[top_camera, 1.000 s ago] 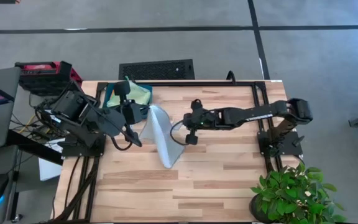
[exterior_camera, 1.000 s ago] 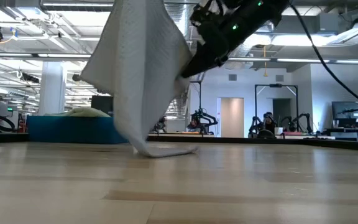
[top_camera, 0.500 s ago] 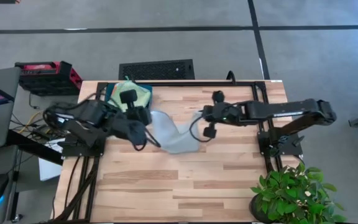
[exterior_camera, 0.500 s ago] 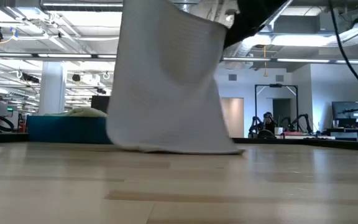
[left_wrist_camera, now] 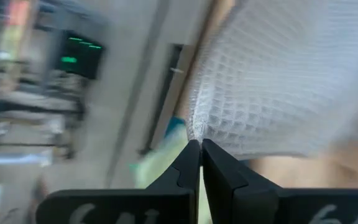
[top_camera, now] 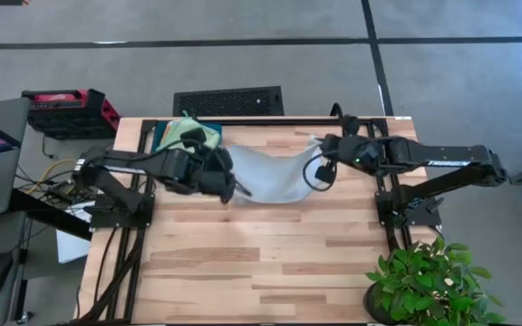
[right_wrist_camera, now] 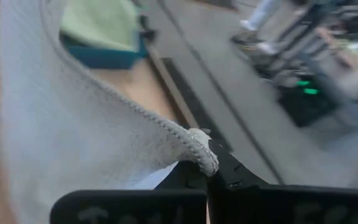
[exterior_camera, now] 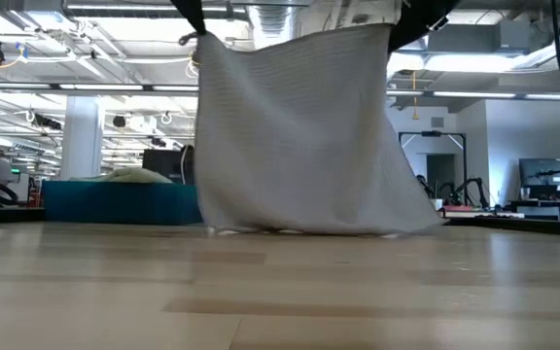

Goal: Fold microfiber towels
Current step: Fold the gray towel

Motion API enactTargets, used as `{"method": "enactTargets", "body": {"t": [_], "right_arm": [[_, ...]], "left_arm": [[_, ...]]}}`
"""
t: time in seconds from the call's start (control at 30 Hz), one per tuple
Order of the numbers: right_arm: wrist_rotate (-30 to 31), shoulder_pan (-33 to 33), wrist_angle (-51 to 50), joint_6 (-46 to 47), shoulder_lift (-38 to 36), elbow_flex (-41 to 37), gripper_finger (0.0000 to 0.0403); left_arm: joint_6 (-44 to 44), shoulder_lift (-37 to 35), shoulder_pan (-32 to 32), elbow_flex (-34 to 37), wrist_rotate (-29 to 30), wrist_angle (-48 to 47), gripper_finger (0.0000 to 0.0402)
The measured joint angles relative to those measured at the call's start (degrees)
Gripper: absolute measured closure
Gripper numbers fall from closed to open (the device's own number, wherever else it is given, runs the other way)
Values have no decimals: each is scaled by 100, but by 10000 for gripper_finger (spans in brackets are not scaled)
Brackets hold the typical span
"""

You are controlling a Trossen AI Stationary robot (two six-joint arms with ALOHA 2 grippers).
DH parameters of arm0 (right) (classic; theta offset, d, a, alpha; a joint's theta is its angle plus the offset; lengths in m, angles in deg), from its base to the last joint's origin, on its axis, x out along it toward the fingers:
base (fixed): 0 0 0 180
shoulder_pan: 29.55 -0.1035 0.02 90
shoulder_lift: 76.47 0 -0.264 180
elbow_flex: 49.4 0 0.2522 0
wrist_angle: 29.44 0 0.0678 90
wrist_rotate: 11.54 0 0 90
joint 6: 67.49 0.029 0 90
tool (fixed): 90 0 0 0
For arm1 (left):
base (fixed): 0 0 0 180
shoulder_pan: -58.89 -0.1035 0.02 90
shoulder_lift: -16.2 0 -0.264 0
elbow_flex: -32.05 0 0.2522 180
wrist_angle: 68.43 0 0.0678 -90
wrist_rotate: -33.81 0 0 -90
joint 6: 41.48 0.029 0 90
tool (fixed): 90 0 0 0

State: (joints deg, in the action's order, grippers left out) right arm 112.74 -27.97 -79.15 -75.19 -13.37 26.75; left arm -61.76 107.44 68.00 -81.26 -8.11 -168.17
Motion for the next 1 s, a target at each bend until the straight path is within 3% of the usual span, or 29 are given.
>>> {"method": "enactTargets", "body": {"t": [0.27, 0.43, 0.53, 0.7, 1.0], "right_arm": [[1340, 523, 792, -1055, -152, 12, 393], [1379, 430, 850, -1226, -296, 203, 397], [1323, 148, 348, -874, -395, 203, 394], [632, -413, -1204, 576, -365, 161, 396], [-350, -1751, -1551, 2434, -161, -790, 393]], "left_arm": [[1515, -2, -722, -131, 1514, 1609, 401], [2759, -9, -822, -347, 1532, 2712, 401], [2781, -9, -707, -368, 1169, 2690, 401], [1709, -9, -461, -123, 19, 1854, 401], [236, -7, 297, 1147, -1115, 1808, 401]]}}
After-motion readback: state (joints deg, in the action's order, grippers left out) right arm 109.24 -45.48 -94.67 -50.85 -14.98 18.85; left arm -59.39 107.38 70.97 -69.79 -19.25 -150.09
